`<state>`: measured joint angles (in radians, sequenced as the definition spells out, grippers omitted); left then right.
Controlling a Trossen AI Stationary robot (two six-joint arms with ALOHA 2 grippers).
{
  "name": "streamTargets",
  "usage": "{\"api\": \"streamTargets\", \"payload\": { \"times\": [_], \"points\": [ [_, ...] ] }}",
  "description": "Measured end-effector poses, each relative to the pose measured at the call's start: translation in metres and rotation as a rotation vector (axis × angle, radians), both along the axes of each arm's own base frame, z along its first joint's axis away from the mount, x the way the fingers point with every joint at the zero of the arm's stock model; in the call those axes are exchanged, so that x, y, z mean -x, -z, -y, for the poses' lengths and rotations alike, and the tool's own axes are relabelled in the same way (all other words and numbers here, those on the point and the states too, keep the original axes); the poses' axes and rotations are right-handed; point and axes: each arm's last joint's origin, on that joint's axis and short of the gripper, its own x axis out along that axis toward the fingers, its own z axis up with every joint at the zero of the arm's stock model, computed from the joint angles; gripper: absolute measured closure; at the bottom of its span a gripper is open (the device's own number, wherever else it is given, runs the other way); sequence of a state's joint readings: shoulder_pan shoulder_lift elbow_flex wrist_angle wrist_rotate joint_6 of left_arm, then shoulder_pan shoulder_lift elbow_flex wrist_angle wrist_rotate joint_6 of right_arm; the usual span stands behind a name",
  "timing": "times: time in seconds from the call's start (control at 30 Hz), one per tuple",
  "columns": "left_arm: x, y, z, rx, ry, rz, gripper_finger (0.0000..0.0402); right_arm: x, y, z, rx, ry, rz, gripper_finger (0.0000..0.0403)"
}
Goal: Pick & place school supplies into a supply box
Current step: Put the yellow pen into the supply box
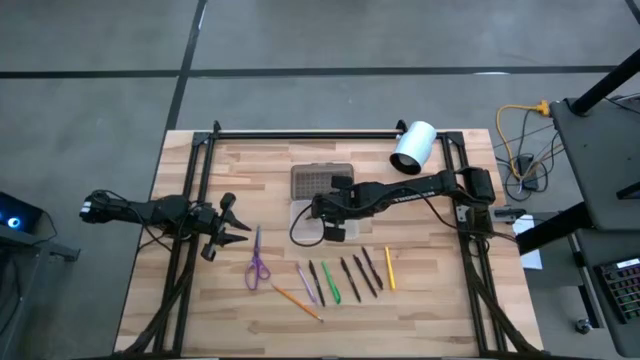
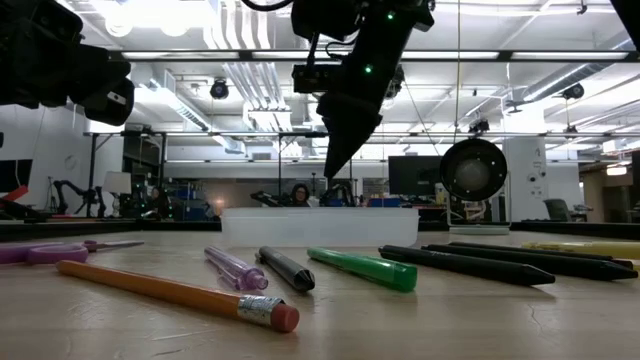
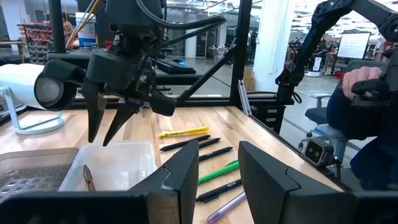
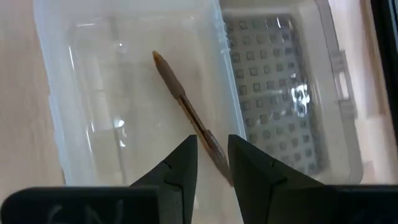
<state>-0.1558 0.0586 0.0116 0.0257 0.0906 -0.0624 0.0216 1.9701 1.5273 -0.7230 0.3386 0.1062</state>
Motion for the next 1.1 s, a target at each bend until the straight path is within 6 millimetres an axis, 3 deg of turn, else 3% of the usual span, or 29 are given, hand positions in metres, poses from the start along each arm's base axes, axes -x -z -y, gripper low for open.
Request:
{"api": "streamTargets", "payload": {
  "times": [0.5,0.7,1.1],
  "points": [
    [0.000,0.000,0.000,0.000,0.000,0.000,0.0303,0.025,-0.009,-0.004,-0.140,0.328,-0.185,0.0321],
    [0.000,0.000,0.000,0.000,0.000,0.000,0.0303,0.029,-0.010,-0.029,-0.148,0.322,-0.195,0.0330],
    [0.000,0.000,0.000,0.000,0.000,0.000,0.0303,0.045,-0.035,-0.073,-0.293,0.394,-0.100,0.0318]
  ]
}}
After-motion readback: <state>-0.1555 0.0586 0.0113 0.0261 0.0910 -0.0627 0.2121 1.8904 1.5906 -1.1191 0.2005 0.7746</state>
